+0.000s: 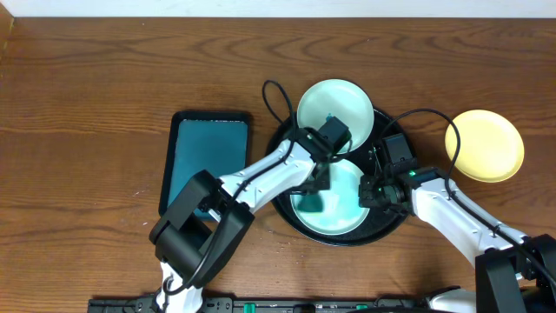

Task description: Clean dirty plates on tray and stack at the side

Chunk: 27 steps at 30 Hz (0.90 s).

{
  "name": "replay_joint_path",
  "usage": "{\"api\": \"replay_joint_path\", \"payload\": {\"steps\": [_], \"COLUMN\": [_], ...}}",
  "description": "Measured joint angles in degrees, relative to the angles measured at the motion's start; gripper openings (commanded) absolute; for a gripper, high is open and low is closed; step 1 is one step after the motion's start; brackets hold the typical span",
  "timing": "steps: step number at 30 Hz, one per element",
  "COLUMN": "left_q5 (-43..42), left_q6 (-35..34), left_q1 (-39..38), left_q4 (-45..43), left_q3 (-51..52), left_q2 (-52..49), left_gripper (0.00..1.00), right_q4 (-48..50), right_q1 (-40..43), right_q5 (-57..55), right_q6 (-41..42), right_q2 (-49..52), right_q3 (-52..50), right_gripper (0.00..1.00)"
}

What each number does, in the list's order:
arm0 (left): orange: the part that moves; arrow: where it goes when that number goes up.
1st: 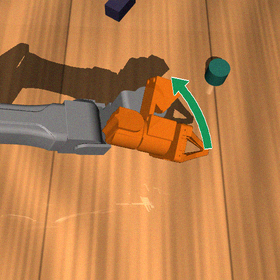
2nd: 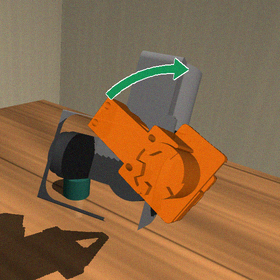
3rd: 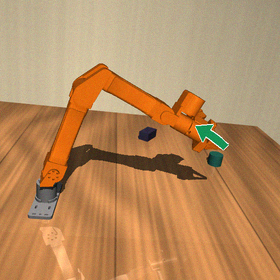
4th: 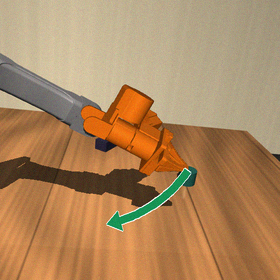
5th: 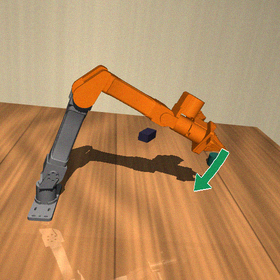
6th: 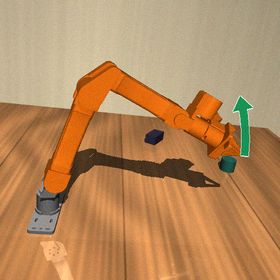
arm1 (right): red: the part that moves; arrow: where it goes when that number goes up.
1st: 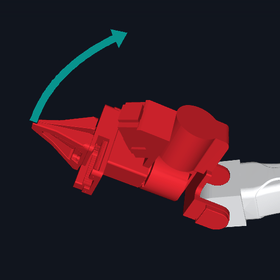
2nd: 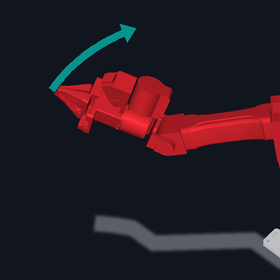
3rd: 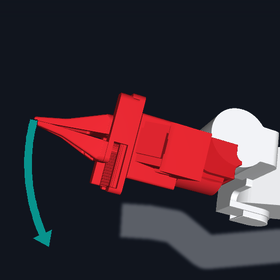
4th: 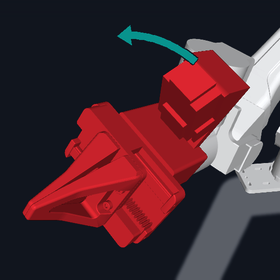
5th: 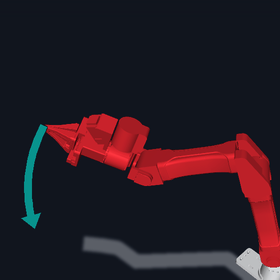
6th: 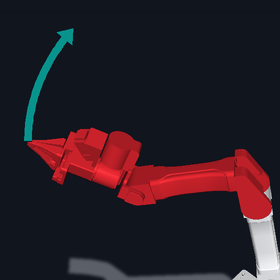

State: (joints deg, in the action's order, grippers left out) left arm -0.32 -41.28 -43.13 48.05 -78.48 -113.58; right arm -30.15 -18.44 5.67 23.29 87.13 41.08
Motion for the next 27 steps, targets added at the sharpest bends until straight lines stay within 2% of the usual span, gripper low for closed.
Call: {"api": "replay_joint_path", "payload": {"steps": [5,9,16,22,27], "left_q5": [5.20,7.19,9.53,9.77,5.46], "left_q6": [0.52,0.81,4.70,10.14,14.86], "left_q1": [1.64,4.28,14.34,26.77,35.06], "left_q4": [9.07,12.22,18.73,16.70,8.55], "left_q3": [-5.03,-5.62,-6.56,-0.46,10.12], "left_q2": [2.34,10.14,22.93,23.32,22.80], "left_gripper": [0.07,0.08,0.08,0.08,0.07], "right_q4": [-0.09,0.44,-2.40,-7.69,-11.45], "right_q1": [0.00,0.00,0.00,-0.02,-0.90], "right_q5": [0.50,0.48,0.52,-0.15,-7.45], "right_q6": [0.00,-1.33,-6.29,-7.91,-8.46], "right_q2": [0.00,0.00,-1.03,-9.22,-16.02], "right_q3": [0.00,0.00,1.38,5.86,8.83], "right_gripper": [0.01,0.01,0.01,0.01,0.01]}}
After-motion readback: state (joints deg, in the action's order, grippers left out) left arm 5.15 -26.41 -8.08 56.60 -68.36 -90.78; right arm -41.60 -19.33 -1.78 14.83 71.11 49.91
